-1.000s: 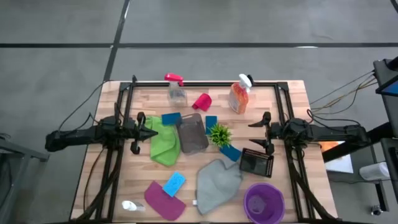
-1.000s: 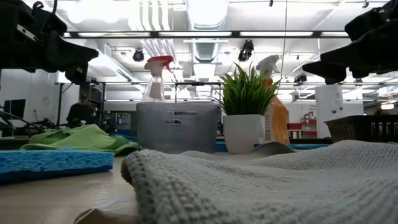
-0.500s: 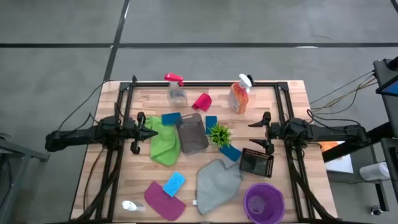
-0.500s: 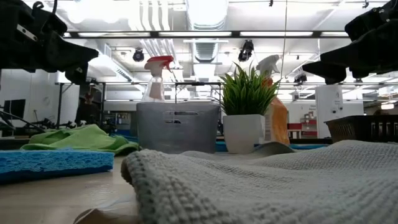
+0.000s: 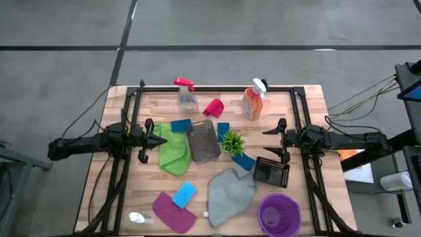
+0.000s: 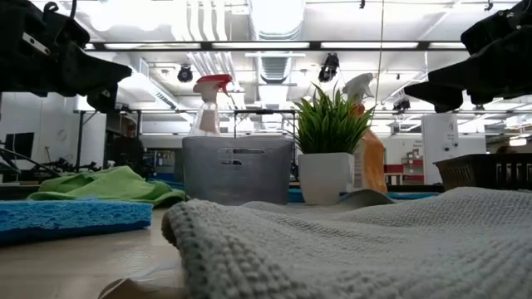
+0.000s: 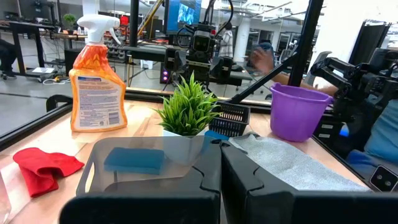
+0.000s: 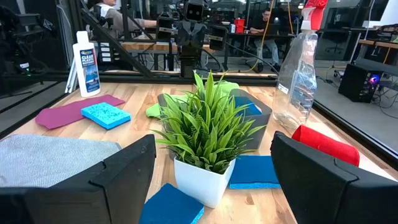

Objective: Pick & Place Kitchen Items

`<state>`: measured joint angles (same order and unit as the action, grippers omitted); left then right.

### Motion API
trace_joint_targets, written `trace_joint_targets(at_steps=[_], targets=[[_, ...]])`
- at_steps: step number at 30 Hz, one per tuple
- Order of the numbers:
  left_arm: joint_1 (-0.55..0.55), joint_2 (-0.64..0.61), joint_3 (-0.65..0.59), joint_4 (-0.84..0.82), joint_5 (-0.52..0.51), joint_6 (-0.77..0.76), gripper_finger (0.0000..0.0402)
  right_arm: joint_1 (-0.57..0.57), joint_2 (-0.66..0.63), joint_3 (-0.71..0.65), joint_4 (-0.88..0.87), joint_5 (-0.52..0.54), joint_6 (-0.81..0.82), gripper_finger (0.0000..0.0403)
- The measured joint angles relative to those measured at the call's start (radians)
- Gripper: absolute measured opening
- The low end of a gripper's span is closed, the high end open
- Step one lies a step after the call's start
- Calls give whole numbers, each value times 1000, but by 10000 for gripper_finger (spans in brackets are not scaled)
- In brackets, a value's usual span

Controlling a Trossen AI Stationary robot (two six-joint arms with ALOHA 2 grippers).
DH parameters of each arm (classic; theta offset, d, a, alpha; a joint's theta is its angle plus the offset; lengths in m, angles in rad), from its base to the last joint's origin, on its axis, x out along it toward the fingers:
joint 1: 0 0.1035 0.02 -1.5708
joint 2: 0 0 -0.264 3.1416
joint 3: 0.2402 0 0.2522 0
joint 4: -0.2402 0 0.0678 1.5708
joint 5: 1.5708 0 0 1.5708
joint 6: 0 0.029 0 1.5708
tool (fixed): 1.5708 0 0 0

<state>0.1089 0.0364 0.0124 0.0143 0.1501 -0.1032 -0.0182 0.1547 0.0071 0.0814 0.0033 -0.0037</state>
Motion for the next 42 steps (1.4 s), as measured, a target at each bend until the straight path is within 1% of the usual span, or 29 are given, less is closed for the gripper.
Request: trace_joint_targets(at_steps=[29,31,34,35,42], targets=[[0,0,0,0,0,0,0,0,0,0,0,0,0,309],[0,0,0,0,0,0,0,0,0,0,1,1,-42,310],[0,0,0,0,0,0,0,-1,0,0,15,45,-200,309],[0,0,0,0,0,0,0,-1,0,0,18,58,-230,310],[0,0,0,0,0,-2,0,-1,0,4,23,69,-206,310]])
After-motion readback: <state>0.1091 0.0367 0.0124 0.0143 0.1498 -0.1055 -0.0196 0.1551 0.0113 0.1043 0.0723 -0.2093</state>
